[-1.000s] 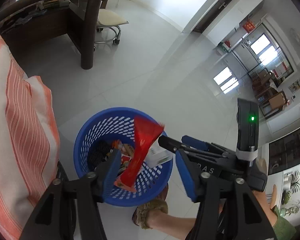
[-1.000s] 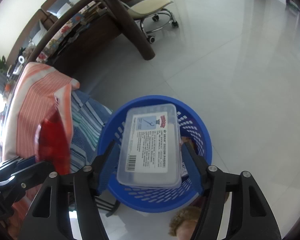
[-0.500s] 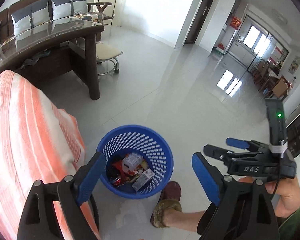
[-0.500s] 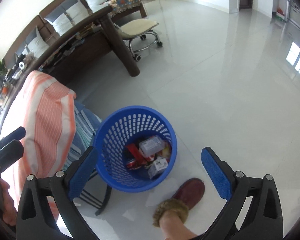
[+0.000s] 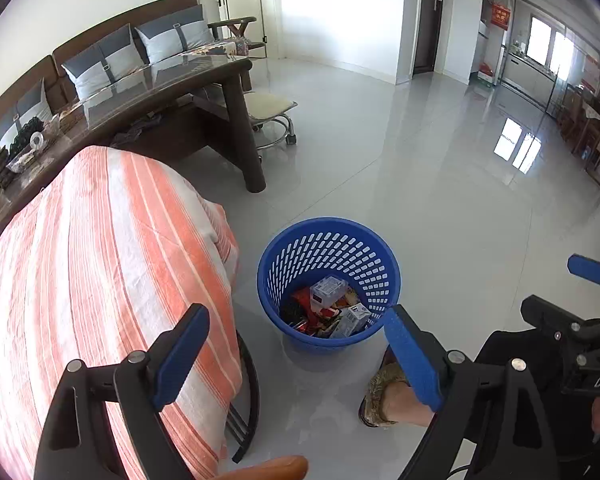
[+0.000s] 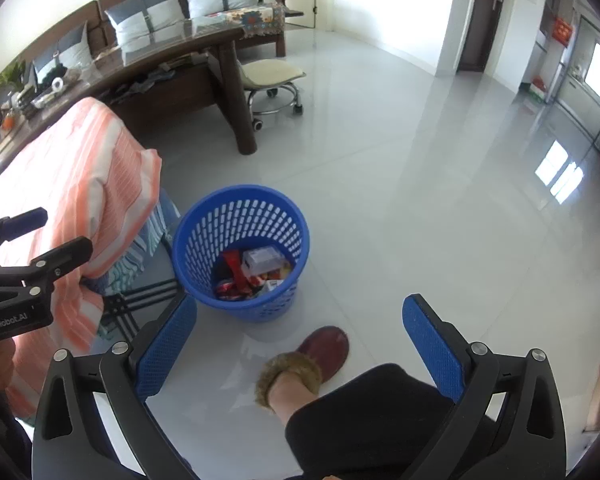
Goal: Collect trash
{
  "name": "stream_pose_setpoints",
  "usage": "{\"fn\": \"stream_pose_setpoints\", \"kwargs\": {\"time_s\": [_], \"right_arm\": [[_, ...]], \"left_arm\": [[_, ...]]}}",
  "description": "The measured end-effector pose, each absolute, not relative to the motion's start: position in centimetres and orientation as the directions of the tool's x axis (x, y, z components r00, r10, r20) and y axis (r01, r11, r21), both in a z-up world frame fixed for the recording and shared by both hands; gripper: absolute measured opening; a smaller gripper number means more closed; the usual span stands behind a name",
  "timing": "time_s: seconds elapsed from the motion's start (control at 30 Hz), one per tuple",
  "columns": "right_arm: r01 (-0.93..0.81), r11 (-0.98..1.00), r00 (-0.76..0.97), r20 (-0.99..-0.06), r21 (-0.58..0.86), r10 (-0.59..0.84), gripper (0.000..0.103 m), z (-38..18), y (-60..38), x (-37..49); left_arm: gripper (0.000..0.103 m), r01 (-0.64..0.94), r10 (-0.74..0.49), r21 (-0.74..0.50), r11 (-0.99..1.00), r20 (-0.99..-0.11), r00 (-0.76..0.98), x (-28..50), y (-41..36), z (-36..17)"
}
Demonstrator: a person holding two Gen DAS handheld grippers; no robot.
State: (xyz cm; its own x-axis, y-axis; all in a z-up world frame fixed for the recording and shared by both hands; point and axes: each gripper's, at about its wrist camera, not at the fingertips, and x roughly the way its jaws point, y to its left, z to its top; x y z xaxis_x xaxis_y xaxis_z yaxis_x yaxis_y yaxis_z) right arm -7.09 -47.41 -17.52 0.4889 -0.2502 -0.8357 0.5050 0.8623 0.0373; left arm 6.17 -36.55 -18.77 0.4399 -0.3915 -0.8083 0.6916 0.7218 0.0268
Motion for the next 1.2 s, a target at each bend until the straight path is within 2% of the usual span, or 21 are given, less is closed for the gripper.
{"fn": "stream_pose_setpoints", "kwargs": {"time_s": [1.2], "right_arm": [[0.458,0.886,0.523,-0.828,0.074,-0.201,0.103,-16.3,-44.1,-6.6]], "left_arm": [[0.091,0.682,-0.374,0.010,0.731,-0.830,0.413,5.5,-35.8,-17.6]]}}
